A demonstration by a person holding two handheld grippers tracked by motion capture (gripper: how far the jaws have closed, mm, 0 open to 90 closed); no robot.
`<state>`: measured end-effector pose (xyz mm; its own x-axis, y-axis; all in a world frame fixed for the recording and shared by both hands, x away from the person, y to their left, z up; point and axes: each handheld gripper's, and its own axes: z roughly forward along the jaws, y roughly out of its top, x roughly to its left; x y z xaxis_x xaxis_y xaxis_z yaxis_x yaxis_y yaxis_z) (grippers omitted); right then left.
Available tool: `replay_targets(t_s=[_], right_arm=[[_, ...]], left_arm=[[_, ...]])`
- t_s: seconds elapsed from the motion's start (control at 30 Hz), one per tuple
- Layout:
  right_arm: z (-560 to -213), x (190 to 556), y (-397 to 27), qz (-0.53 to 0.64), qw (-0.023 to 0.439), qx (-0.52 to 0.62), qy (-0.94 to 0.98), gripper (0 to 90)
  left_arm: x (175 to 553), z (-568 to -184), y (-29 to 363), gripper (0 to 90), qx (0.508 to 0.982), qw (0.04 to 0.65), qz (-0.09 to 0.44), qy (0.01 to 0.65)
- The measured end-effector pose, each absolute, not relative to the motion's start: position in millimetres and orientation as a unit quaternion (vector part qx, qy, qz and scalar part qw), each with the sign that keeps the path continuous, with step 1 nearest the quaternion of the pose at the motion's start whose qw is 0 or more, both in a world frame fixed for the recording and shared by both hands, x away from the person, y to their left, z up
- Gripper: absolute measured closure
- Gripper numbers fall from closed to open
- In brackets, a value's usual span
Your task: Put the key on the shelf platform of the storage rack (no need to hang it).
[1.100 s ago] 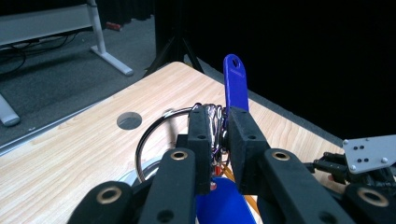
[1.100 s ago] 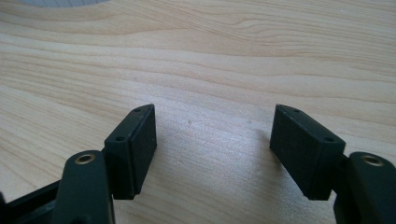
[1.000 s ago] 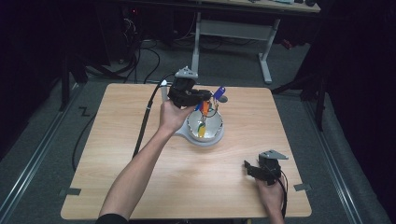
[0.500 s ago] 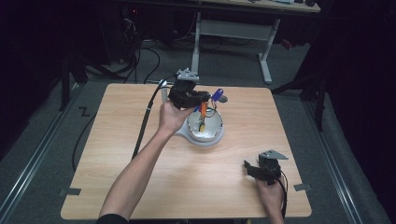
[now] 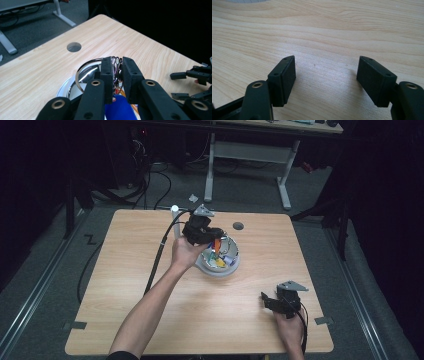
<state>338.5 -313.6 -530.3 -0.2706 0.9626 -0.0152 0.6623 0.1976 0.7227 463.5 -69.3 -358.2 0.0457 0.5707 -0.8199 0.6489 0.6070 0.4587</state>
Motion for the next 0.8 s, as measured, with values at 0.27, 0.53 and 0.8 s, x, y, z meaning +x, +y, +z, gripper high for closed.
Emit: replay_targets(t_s=[0.27,0.53,0.8], right_arm=[[-530,338,-313,0.31,0.243,0.552,0.735,31.7],[-530,339,-314,0.31,0.244,0.551,0.736,31.7],[-530,338,-314,0.31,0.243,0.55,0.736,31.7]], left_arm=[[465,-378,-73,80.1,0.448,0.563,-0.028,0.694],[467,-394,-74,80.0,0.438,0.555,-0.028,0.706],[470,-411,-73,79.6,0.441,0.549,-0.014,0.71]])
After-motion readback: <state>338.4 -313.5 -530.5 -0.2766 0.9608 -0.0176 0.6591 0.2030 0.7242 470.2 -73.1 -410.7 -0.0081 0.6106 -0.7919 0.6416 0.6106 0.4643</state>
